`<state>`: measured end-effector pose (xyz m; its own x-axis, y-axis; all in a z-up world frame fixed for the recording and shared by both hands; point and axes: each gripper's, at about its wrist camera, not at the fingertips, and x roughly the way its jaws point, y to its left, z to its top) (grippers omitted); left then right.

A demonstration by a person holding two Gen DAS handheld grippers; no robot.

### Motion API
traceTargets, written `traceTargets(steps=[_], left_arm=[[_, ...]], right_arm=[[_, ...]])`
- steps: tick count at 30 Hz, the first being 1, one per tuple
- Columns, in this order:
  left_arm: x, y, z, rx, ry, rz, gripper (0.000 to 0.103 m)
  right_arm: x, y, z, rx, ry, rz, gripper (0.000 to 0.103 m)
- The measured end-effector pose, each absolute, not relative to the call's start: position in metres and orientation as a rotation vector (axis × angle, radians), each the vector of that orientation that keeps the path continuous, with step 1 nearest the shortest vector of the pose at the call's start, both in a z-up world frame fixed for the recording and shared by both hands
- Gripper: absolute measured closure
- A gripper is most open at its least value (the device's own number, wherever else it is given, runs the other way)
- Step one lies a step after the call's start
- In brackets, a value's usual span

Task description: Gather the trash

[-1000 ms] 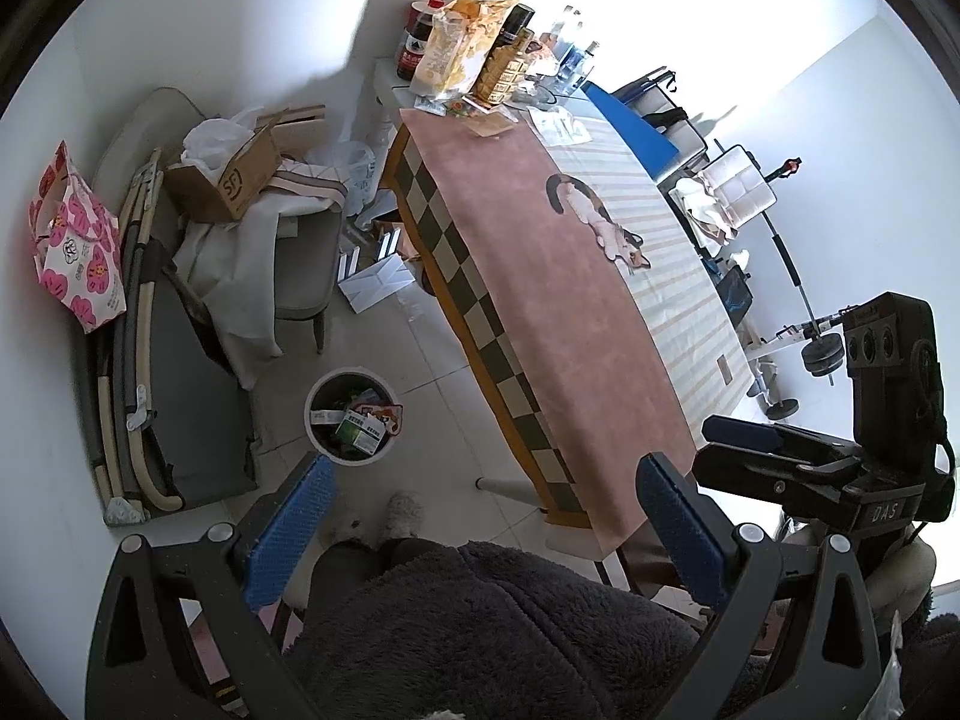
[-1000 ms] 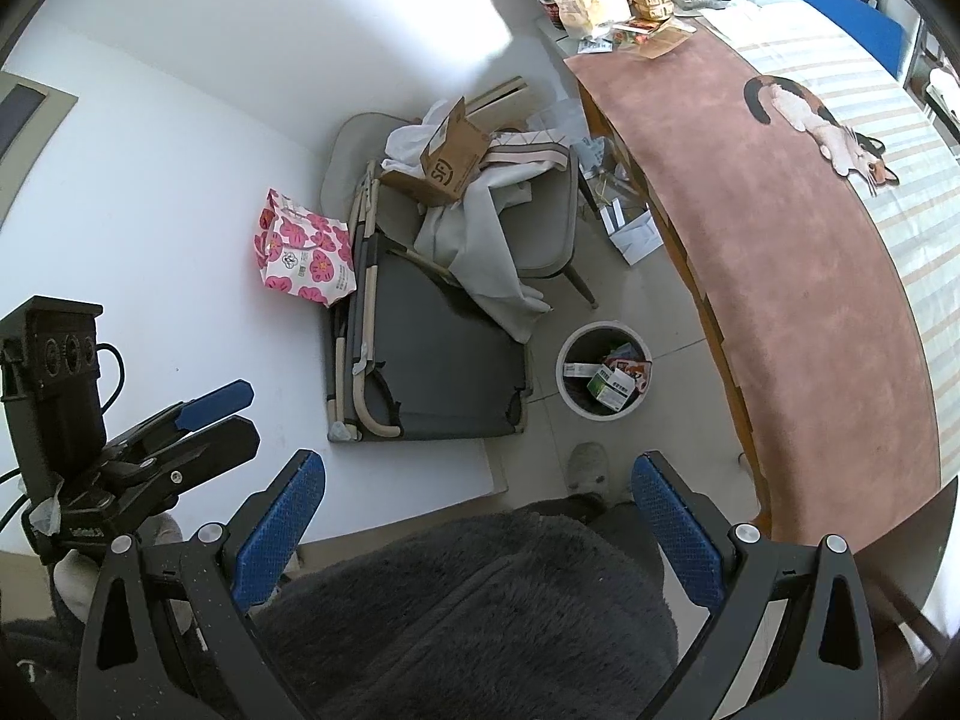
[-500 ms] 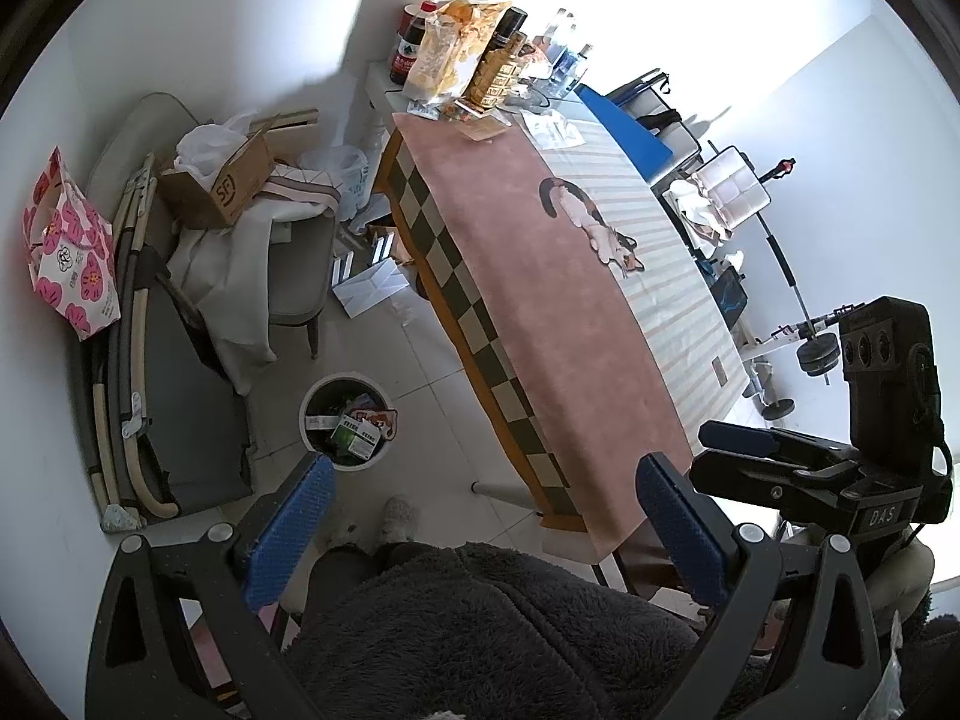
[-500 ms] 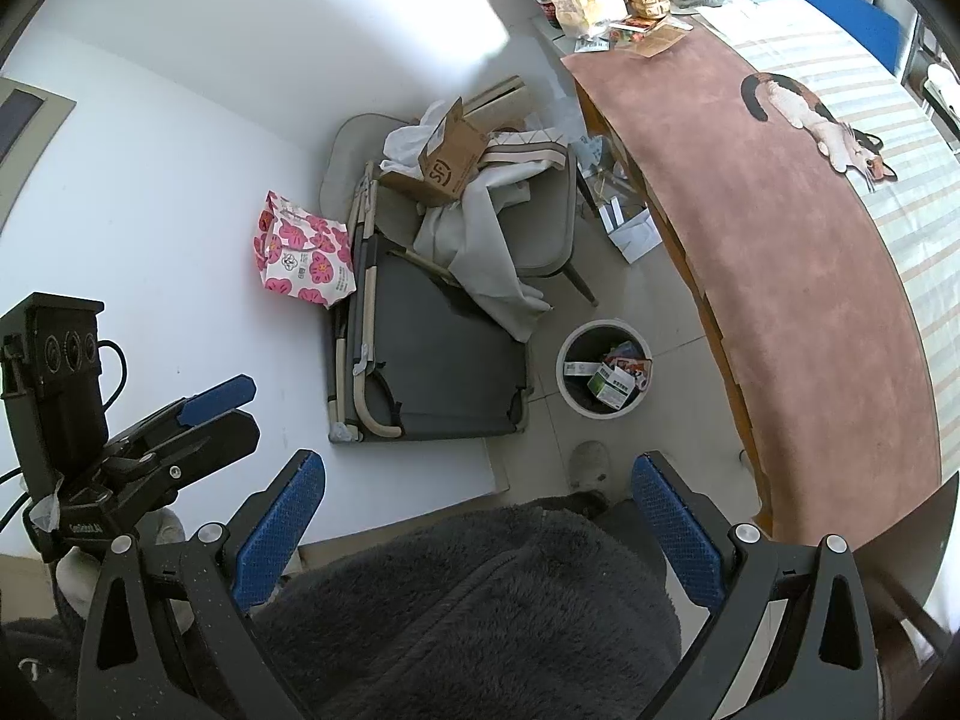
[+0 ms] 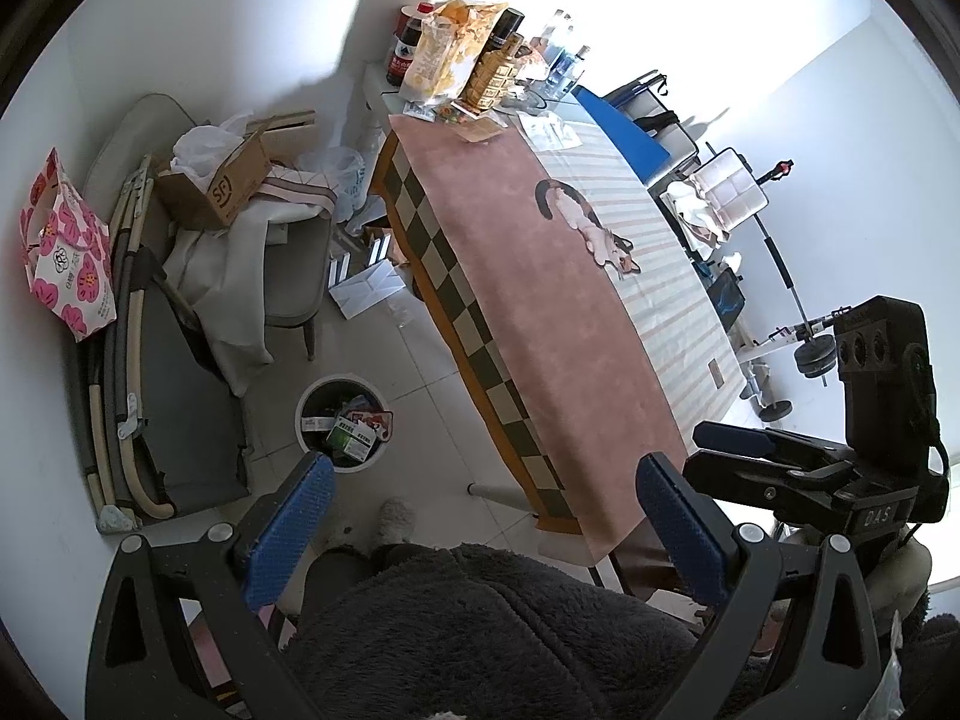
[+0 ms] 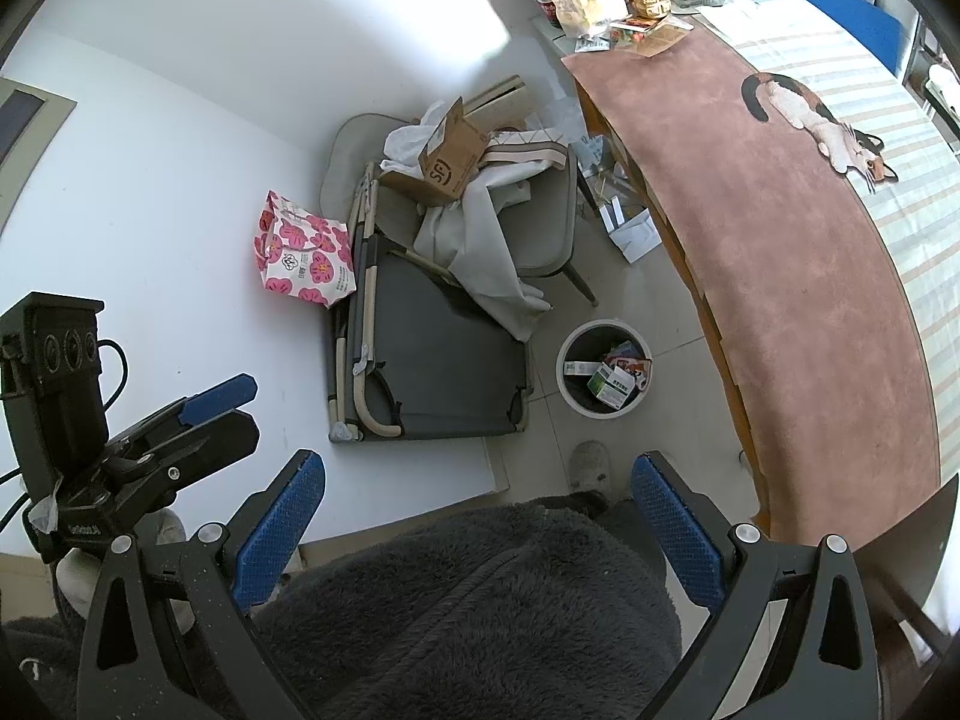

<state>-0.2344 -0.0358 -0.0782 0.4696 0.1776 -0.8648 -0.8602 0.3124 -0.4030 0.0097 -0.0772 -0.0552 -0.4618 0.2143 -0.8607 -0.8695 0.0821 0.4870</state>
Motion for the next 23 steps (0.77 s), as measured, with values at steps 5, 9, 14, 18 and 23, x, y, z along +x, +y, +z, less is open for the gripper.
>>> traceTargets(steps=[5, 9, 14, 18, 23], left_arm=[[-0.228, -0.0328, -0.0752, -1.021, 0.812, 0.799, 0.0], [-0.2277, -0.0313, -0.0747, -1.02, 0.813, 0.797, 0.0], [-0.2288, -0.0319, -0.0751, -1.019, 0.813, 0.797, 0.0], [-0.2271, -0.0307, -0.0742, -1.018, 0.813, 0.795, 0.0], [-0.2278, -0.0297, -0.074, -1.016, 0.81, 0.795, 0.0]], right_arm=[[0.0102, -0.0765, -0.0551, -0.685, 1.471, 1.536, 0.0], [0.0099, -0.0748, -0.0555, -0.678, 1.473, 1.533, 0.0], [0.0098, -0.0753, -0.0553, -0.677, 1.473, 1.533, 0.0], [0.0101, -0.0756, -0.0555, -0.682, 1.473, 1.534, 0.0], [0.0097, -0.0745, -0.0555, -0.676, 1.474, 1.532, 0.0]])
